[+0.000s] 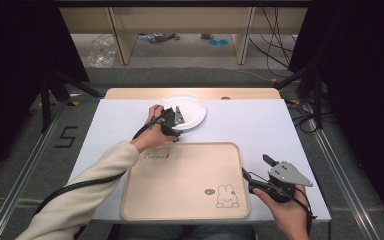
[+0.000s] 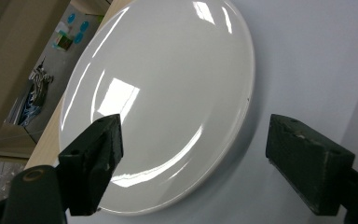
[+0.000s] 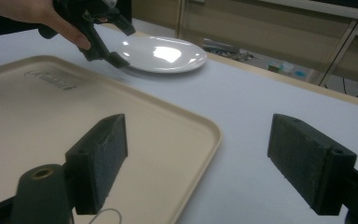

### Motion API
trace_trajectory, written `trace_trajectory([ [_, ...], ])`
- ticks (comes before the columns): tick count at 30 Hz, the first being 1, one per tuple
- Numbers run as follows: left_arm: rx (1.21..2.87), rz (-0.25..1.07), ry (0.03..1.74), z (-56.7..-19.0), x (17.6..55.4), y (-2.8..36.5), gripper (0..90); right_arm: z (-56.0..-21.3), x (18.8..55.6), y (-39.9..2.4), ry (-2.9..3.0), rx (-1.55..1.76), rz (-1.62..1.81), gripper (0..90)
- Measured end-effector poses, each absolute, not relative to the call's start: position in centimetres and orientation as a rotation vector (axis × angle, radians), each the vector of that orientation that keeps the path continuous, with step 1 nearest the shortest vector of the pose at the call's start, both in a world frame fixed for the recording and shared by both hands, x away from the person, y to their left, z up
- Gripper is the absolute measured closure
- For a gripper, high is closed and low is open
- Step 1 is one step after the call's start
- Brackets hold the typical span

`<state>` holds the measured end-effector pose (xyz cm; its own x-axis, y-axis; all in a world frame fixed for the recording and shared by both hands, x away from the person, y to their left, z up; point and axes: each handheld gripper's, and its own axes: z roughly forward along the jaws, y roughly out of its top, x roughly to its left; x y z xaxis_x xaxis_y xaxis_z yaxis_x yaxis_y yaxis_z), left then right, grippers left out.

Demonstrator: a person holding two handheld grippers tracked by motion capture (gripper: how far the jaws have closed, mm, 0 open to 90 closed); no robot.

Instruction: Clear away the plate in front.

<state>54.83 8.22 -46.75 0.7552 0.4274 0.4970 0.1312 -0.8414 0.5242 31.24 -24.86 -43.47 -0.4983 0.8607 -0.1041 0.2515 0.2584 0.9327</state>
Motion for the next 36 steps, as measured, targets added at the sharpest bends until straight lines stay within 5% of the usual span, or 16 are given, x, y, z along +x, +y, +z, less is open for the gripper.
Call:
trace_trajectory([
  [13,2.588,0.895,0.392,-47.6,55.9,7.7,22.9,-43.5,31.3,-24.8,1.901,1.009,1.25,21.2],
  [20,2.629,0.905,0.359,-47.6,55.9,7.2,37.3,-43.6,31.3,-24.8,1.911,1.003,1.251,21.7],
  [23,2.661,0.876,0.339,-47.5,55.8,7.0,51.3,-43.5,31.3,-24.8,1.914,1.003,1.268,21.9],
  [36,2.78,0.806,0.308,-47.3,55.9,5.5,70.2,-43.5,31.3,-24.8,1.904,0.98,1.277,22.4],
])
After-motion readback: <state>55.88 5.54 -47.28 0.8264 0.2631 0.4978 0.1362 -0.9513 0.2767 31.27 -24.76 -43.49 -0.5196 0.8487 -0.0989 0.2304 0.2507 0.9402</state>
